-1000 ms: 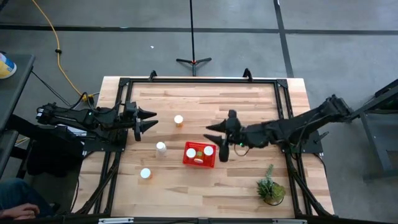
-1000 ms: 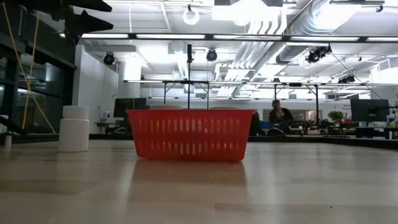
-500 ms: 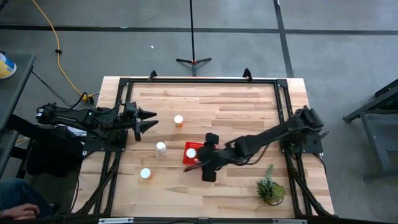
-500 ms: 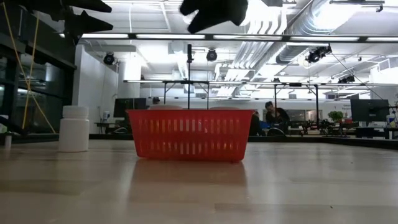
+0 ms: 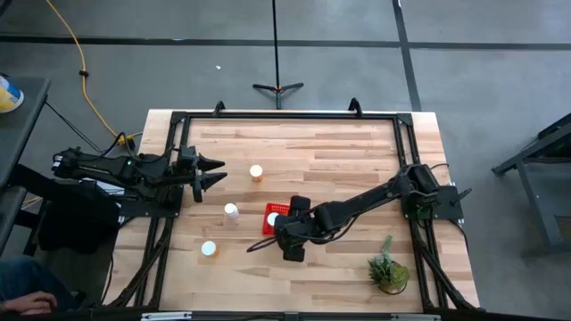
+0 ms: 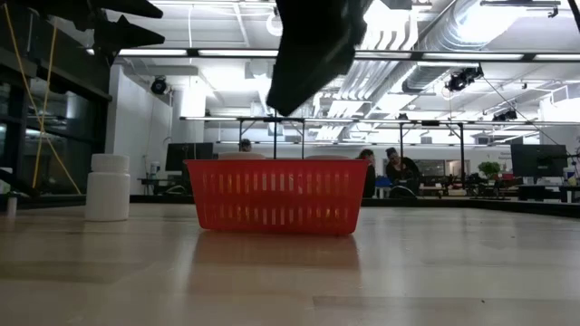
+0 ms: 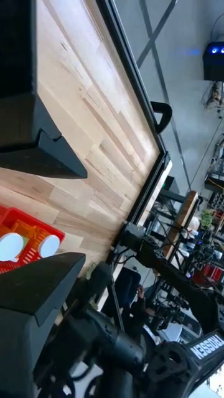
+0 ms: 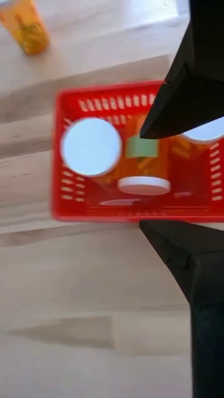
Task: Pick and place pill bottles into a basket
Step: Adjust the orange pill bottle in the red bin
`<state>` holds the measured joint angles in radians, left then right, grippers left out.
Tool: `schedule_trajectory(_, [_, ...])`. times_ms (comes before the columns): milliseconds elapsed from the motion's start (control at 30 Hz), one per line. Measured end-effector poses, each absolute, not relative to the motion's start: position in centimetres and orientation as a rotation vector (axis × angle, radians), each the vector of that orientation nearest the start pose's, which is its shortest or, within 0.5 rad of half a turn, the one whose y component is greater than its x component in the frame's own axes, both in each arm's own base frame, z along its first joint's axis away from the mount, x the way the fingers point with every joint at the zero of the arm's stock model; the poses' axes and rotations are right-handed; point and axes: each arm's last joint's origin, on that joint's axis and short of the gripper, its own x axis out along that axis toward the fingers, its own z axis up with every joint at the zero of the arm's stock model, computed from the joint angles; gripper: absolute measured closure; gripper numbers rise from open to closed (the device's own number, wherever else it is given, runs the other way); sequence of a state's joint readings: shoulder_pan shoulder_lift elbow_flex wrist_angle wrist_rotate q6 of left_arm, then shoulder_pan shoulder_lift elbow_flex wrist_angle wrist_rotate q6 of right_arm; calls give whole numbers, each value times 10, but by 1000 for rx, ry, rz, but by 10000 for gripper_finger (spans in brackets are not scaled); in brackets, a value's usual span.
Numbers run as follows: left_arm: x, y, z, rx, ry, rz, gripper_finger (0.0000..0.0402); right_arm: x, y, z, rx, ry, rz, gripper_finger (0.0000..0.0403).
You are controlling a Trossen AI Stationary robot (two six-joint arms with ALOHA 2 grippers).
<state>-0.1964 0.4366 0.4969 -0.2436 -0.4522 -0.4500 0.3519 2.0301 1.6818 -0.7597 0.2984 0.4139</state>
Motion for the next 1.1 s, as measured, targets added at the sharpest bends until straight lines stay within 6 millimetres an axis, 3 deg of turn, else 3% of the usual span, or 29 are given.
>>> schedule_trajectory(1100, [114, -10, 273, -355, 116, 287, 163, 419, 126, 188, -94, 1082, -164, 208])
